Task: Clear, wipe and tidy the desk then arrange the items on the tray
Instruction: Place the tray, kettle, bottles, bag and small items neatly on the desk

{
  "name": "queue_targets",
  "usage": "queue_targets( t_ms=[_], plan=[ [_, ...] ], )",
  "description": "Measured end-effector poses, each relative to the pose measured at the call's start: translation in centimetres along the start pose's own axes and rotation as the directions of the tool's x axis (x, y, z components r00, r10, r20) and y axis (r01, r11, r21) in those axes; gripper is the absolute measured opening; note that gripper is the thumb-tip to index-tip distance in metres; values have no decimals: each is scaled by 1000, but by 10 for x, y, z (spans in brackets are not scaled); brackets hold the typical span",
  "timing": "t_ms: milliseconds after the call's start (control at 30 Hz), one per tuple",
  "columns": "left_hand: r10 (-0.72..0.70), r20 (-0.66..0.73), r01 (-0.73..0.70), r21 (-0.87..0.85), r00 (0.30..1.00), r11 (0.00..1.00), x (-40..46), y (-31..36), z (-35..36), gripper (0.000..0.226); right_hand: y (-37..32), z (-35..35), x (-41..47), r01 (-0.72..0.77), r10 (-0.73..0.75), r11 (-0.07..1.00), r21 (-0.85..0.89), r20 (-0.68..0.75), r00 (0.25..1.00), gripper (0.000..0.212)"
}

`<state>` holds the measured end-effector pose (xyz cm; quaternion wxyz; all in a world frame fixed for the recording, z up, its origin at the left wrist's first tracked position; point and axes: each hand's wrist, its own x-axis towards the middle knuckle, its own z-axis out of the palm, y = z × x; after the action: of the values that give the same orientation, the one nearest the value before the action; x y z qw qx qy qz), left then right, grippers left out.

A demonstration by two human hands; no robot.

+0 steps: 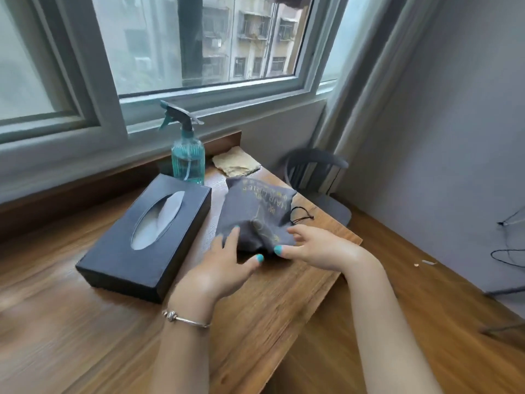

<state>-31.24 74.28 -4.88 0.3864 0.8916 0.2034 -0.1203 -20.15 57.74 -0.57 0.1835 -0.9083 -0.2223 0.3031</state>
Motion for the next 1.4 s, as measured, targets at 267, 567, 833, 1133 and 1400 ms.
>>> queue_targets(
  t_ms=[267,567,833,1133,1400],
  plan=[
    [-241,-322,203,-147,916,968,66,35,41,75,-9,-51,163,404,-411,892,-204,7,912,104],
    [-421,-571,384,-193,705,903,97,64,102,83,-3,-56,253,750,-713,660,45,353,606,84],
    [-209,-863,168,-147,460,975,115,37,104,67,55,-38,215,714,-714,700,-27,-51,698,71],
    [-413,-845,281,-328,339,902,112,31,78,53,117,-26,129,624,-617,762,172,-96,781,44],
    [-695,-567,384,-581,441,718,119,27,66,112,33,-43,216,263,-380,831,491,155,912,94]
  ],
)
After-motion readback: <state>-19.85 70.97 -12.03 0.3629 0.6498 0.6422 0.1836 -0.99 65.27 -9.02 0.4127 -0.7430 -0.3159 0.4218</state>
